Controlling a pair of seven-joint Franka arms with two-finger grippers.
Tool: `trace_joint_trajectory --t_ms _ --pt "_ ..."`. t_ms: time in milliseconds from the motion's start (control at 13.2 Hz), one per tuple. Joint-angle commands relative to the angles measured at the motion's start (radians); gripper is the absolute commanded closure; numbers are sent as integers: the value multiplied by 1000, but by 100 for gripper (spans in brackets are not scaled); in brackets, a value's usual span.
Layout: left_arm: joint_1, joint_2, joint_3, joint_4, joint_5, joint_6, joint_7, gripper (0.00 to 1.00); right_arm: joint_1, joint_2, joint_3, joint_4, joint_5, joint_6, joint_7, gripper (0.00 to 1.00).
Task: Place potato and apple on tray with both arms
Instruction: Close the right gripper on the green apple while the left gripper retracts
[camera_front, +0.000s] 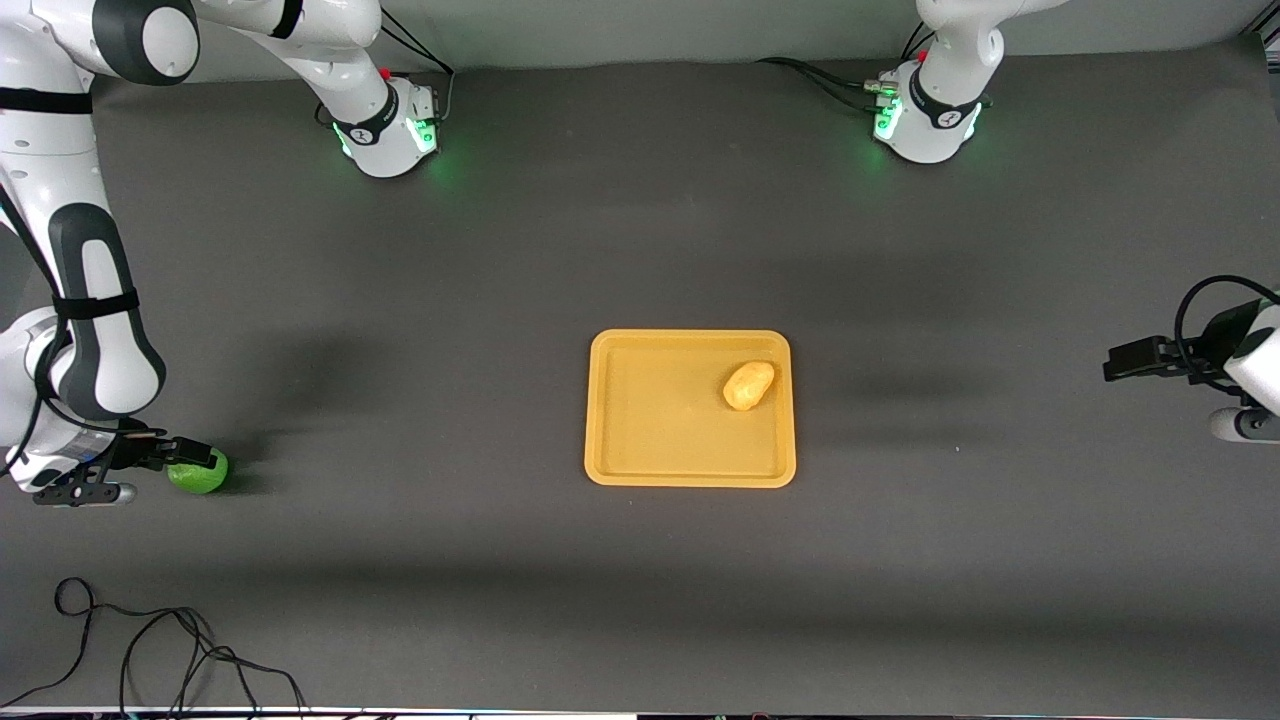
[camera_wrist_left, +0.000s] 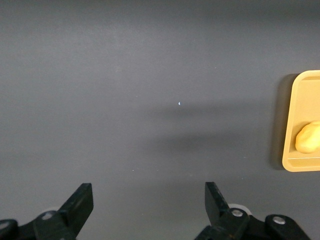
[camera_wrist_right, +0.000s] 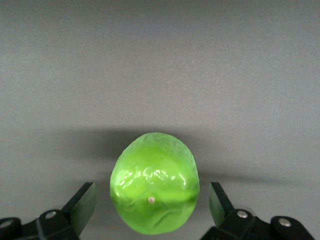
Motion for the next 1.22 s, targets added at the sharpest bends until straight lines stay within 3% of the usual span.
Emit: trace_joint_trajectory --t_ms 0,228,532,760,912,1140 --pt "11 -56 -7 -66 56 50 36 1 8 20 -2 13 35 24 -34 0" --pt "7 -61 -10 -79 55 110 22 1 8 37 -2 22 34 31 -34 1" --pt "-4 -105 -40 -70 26 94 2 1 9 50 -2 53 26 30 -52 38" --pt "-6 -178 -45 -137 18 84 -1 1 14 23 -2 59 23 13 -57 46" --pt "-12 -199 -45 -148 15 78 4 1 32 -67 -12 78 15 -129 -48 46" --pt "-10 -253 -43 -215 15 86 16 1 39 -245 -25 110 -104 -347 -22 46"
